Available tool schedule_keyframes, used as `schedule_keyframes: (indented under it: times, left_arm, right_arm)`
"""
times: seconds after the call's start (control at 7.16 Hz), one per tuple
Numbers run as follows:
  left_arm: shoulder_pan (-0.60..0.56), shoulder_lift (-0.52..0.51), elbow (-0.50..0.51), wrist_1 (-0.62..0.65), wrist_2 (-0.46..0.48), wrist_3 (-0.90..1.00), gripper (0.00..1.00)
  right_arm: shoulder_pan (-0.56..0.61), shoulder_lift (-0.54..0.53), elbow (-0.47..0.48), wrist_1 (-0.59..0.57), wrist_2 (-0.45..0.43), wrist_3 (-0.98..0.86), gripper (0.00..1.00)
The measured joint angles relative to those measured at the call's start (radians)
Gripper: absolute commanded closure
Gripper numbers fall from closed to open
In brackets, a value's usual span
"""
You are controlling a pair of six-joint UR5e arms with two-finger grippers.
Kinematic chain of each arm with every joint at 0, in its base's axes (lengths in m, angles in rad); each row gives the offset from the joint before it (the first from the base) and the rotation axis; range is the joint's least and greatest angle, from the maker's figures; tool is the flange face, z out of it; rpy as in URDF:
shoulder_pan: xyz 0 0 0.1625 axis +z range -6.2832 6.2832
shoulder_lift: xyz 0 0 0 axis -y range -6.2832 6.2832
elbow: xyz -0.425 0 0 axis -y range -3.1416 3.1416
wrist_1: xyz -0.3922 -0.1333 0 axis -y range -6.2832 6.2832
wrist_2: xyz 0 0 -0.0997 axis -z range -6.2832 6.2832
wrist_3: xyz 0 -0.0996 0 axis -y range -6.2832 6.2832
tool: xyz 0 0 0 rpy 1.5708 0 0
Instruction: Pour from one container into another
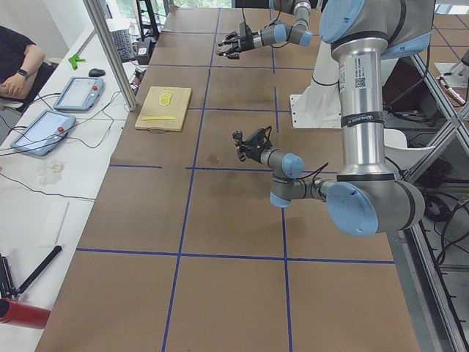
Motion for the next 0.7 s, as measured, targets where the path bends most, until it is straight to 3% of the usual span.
schedule_keyframes:
  times: [0.42, 0.7]
  left_arm:
    - [0.162, 0.009, 0.019, 0.013, 0.429, -0.003, 1.00]
    - [0.194, -0.012, 0.051, 0.026, 0.601, -0.004, 1.00]
  right_arm:
    - [0.000, 0.001, 0.001, 0.000, 0.000, 0.000, 1.00]
    - [0.000, 0.001, 0.002, 0.000, 0.000, 0.000, 1.00]
